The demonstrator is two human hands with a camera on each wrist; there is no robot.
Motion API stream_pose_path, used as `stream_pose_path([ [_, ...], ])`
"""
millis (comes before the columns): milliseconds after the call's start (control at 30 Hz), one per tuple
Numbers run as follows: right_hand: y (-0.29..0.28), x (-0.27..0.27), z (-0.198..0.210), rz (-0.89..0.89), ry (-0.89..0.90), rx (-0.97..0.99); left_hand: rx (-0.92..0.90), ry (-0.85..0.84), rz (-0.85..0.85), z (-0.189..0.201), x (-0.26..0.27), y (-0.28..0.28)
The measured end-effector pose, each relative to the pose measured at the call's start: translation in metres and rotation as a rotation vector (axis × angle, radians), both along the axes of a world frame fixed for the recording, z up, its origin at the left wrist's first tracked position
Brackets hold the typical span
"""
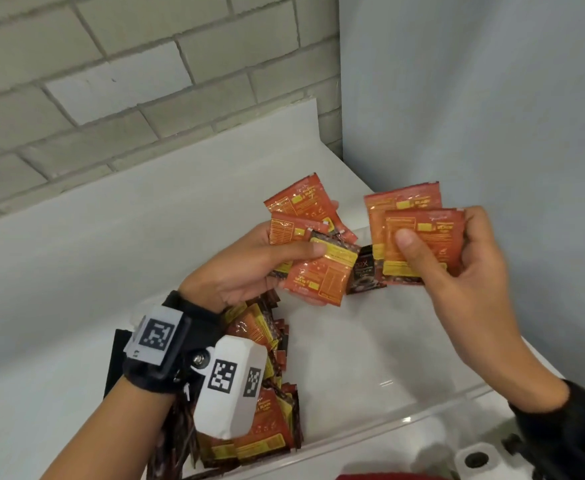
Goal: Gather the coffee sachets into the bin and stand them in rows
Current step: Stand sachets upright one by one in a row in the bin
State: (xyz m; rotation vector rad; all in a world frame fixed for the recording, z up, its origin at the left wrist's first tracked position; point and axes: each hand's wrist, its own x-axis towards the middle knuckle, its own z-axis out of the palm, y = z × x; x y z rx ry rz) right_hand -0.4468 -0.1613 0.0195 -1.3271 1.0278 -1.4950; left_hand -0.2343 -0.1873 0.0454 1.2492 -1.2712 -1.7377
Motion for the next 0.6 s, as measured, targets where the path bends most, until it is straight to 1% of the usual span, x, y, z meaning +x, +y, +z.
stream_pose_path([
  [100, 0.001, 0.004, -0.003, 0.161, -0.012, 0.067, 0.001, 0.071, 0.024, -0.001, -0.005, 0.001],
  [200, 0.000, 0.006, -0.008, 0.242, 0.080, 0.122, 0.001, 0.107, 0.010, 0.000, -0.011, 0.004],
  [333, -0.005, 0.006, -0.012, 0.237, 0.127, 0.146, 0.011, 0.108, 0.051, -0.002, -0.016, 0.005],
  [433, -0.006, 0.006, -0.013, 0.224, 0.124, 0.152, 0.025, 0.152, 0.085, -0.001, -0.017, 0.005],
  [600, -0.006, 0.006, -0.012, 0.217, 0.119, 0.186, 0.063, 0.140, 0.063, -0.002, -0.027, 0.007],
])
